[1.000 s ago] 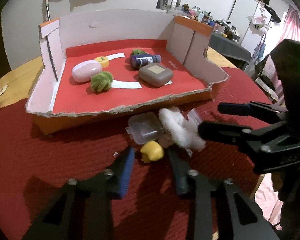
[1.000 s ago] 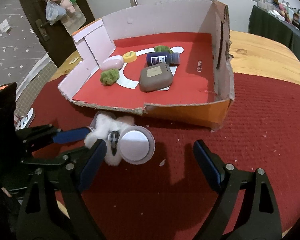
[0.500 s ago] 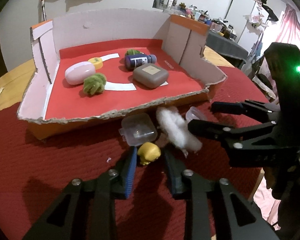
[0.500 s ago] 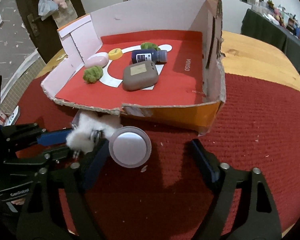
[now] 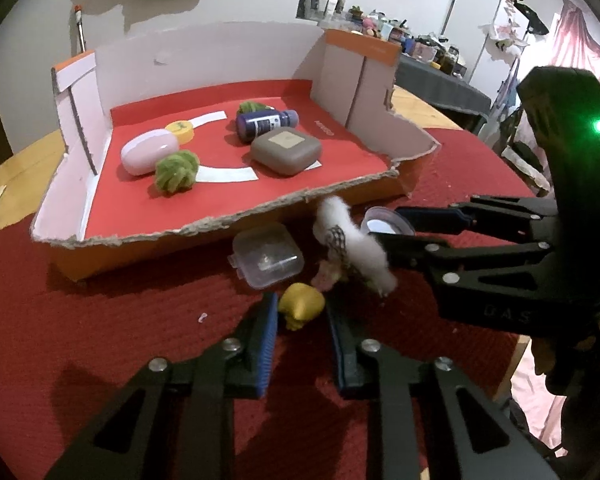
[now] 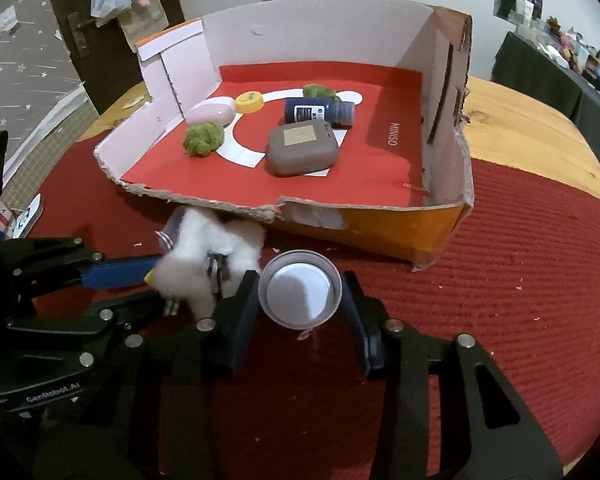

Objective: Organize objects
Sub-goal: 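Grasp the yellow figurine with the left gripper while the right gripper grasps the round clear container, then lift the yellow figurine and round container and carry both over the box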

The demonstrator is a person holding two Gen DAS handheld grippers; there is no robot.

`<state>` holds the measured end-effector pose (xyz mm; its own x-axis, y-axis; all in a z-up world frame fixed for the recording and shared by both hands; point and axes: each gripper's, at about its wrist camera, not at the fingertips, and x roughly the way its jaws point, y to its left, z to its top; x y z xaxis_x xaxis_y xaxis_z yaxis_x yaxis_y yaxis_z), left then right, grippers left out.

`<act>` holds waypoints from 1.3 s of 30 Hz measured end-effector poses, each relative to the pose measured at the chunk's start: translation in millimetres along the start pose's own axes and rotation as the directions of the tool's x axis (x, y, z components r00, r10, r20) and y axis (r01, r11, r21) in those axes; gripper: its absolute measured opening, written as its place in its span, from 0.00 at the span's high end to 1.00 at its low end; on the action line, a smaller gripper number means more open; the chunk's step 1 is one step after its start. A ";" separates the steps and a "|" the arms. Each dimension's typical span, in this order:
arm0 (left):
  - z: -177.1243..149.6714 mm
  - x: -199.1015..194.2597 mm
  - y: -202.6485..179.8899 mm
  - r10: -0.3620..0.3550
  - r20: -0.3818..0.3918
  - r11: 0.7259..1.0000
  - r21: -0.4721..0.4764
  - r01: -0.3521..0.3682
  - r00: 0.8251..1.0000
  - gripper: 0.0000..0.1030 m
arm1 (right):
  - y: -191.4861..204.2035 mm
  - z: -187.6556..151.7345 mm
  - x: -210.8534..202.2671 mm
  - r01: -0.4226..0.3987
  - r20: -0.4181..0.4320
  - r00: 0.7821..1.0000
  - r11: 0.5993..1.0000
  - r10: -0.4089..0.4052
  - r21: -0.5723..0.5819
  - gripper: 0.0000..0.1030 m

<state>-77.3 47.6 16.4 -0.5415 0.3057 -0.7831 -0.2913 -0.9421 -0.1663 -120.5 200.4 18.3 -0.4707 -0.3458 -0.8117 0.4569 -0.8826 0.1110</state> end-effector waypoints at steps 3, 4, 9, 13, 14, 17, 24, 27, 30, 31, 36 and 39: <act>-2.4 -2.7 4.2 0.001 0.002 1.000 -0.013 -0.001 1.000 0.76 | 1.8 -1.9 -3.6 -0.015 0.007 1.000 1.000 0.015 0.008 0.62; -3.2 -4.0 5.5 0.004 0.004 1.000 -0.018 -0.004 1.000 0.76 | 2.6 -2.0 -4.5 -0.020 0.008 1.000 1.000 0.020 0.009 0.62; -7.6 -15.2 11.4 0.019 0.021 0.999 -0.034 -0.018 1.000 0.76 | 13.4 -5.2 -12.8 -0.053 0.020 0.998 0.999 0.053 0.004 0.62; -11.0 -25.4 18.2 0.040 0.038 0.998 -0.048 -0.039 0.998 0.77 | 24.2 -6.7 -18.8 -0.084 0.032 0.996 0.996 0.084 -0.003 0.62; -12.3 -28.5 21.1 0.048 0.041 0.997 -0.055 -0.046 0.998 0.77 | 27.6 -6.9 -20.0 -0.089 0.034 0.995 0.996 0.089 -0.007 0.62; -15.5 -35.3 29.2 0.062 0.047 0.995 -0.075 -0.059 0.997 0.77 | 35.1 -7.0 -23.0 -0.106 0.037 0.994 0.994 0.107 -0.018 0.62; -21.0 -54.5 37.5 0.079 0.079 0.992 -0.105 -0.071 0.994 0.77 | 45.8 -5.3 -25.1 -0.121 0.042 0.992 0.992 0.122 -0.032 0.62; -18.5 -65.0 35.1 0.088 0.113 0.992 -0.096 -0.078 0.990 0.77 | 48.4 -4.2 -26.3 -0.123 0.043 0.991 0.992 0.124 -0.036 0.62; -15.0 -67.6 34.3 0.089 0.124 0.993 -0.090 -0.078 0.988 0.77 | 51.1 -3.3 -30.8 -0.126 0.053 0.990 0.991 0.128 -0.041 0.62; -14.3 -68.0 34.3 0.088 0.126 0.993 -0.089 -0.077 0.988 0.77 | 51.9 -2.9 -32.1 -0.127 0.055 0.990 0.991 0.130 -0.043 0.62; -13.3 -66.1 34.9 0.087 0.125 0.993 -0.093 -0.075 0.988 0.77 | 53.1 -2.8 -31.6 -0.127 0.051 0.990 0.991 0.129 -0.045 0.62; -13.7 -66.4 35.0 0.087 0.122 0.993 -0.095 -0.076 0.989 0.77 | 52.5 -3.6 -30.0 -0.130 0.045 0.990 0.991 0.132 -0.042 0.62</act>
<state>-40.7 -7.6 54.4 -0.6570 0.2370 -0.7156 -0.1733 -0.9714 -0.1626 -79.6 165.6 46.4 -0.4399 -0.4735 -0.7631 0.5460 -0.8157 0.1913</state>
